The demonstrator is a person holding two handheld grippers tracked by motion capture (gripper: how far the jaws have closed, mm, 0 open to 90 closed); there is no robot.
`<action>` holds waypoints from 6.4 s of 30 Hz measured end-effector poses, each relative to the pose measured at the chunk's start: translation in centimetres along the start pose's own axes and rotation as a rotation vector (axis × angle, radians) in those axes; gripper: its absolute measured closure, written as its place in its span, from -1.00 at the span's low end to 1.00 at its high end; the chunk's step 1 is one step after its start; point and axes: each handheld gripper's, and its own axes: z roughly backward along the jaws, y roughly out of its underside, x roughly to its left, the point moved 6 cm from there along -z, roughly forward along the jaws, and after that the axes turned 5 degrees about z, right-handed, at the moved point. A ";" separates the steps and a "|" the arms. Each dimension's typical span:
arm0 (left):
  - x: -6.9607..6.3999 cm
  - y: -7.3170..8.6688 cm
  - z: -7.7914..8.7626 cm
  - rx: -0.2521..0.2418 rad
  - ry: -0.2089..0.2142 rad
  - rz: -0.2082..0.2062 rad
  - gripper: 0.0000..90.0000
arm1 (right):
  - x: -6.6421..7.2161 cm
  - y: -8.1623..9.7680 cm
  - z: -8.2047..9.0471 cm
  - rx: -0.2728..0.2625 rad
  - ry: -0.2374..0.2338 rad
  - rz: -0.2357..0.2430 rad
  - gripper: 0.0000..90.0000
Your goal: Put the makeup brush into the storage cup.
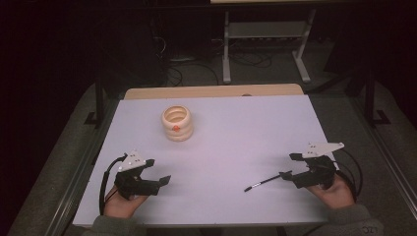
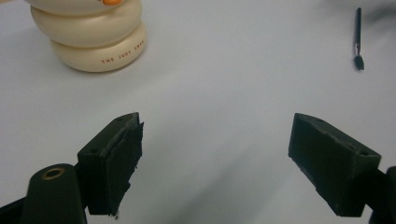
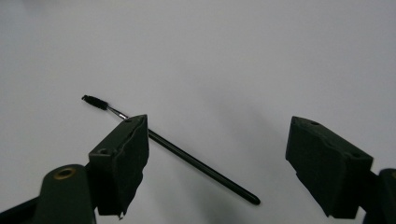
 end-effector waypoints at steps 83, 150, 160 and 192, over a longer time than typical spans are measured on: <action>0.0 0.6 -0.3 0.038 -0.006 -0.025 -0.57 | 3.0 -2.3 -6.8 0.491 -0.378 0.546 0.89; -7.8 -2.7 -5.5 0.011 0.406 -0.083 0.18 | 11.3 -12.0 -7.6 -0.076 -0.391 0.376 0.90; -7.8 -2.7 -5.2 -0.022 0.457 -0.034 0.37 | 12.1 -11.7 -8.9 -0.070 -0.388 0.387 0.89; -7.2 -3.4 -3.5 -0.096 0.524 0.013 0.91 | 13.2 -10.8 -10.2 -0.013 -0.366 0.440 0.73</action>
